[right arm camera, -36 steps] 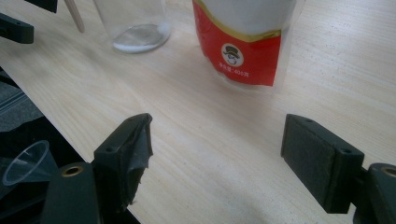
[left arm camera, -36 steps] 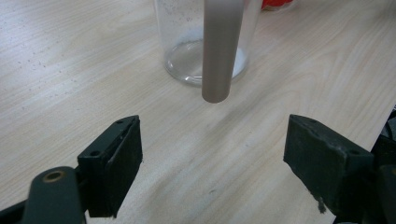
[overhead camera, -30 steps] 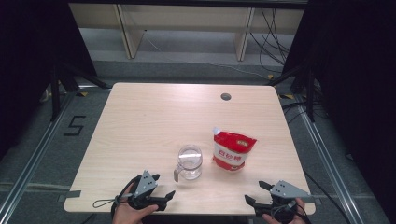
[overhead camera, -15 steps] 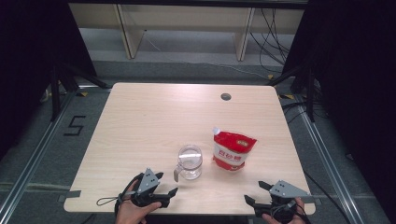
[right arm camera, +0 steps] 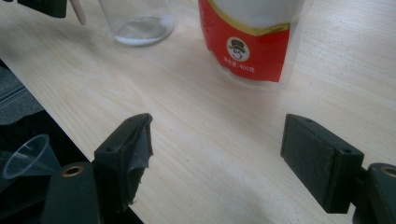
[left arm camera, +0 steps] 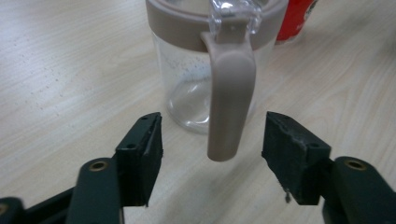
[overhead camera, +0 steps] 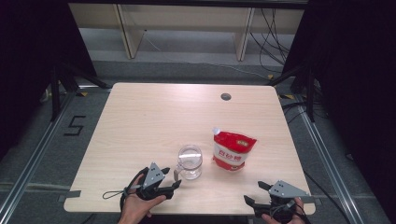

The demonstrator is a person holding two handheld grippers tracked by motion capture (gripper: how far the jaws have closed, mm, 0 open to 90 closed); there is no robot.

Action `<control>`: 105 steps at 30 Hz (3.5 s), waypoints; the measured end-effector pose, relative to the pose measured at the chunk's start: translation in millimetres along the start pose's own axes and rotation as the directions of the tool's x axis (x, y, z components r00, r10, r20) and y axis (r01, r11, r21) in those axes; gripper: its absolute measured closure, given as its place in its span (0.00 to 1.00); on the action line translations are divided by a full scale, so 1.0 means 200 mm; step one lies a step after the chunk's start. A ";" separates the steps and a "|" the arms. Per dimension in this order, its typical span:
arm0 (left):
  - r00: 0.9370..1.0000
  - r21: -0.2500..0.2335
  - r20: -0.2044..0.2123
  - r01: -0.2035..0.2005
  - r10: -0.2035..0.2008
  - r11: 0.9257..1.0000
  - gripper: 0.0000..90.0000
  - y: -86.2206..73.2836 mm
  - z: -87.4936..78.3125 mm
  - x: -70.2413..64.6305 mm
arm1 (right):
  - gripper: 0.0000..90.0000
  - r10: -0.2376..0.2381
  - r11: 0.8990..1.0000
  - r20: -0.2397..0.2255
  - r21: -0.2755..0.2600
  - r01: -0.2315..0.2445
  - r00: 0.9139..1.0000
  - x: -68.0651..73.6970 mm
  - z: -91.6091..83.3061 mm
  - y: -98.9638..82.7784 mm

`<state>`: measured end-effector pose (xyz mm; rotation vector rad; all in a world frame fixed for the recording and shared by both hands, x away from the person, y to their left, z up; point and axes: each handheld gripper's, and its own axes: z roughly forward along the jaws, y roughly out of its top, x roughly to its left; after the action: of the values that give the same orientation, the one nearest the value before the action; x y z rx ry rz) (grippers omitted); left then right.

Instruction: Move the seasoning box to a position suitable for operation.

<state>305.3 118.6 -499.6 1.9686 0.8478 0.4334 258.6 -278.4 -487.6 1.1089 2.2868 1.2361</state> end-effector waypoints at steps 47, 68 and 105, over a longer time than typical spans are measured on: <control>0.996 -0.040 0.056 -0.065 0.068 0.997 0.83 0.00 0.02 0.19 | 0.27 -0.005 1.000 -0.021 0.006 0.006 1.000 0.00 0.01 0.00; 0.980 -0.049 0.170 -0.100 0.107 0.994 0.74 0.00 0.00 0.16 | 0.30 -0.053 0.999 -0.053 0.008 0.054 0.997 -0.01 0.03 0.00; 0.985 -0.030 0.163 0.054 -0.048 0.998 0.25 0.04 -0.18 0.11 | 0.30 -0.051 0.999 -0.039 0.016 0.052 0.998 -0.02 0.04 0.00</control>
<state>301.7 153.4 -474.9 1.9171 0.7803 0.2525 265.3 -277.3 -492.2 1.0333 2.3432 1.2312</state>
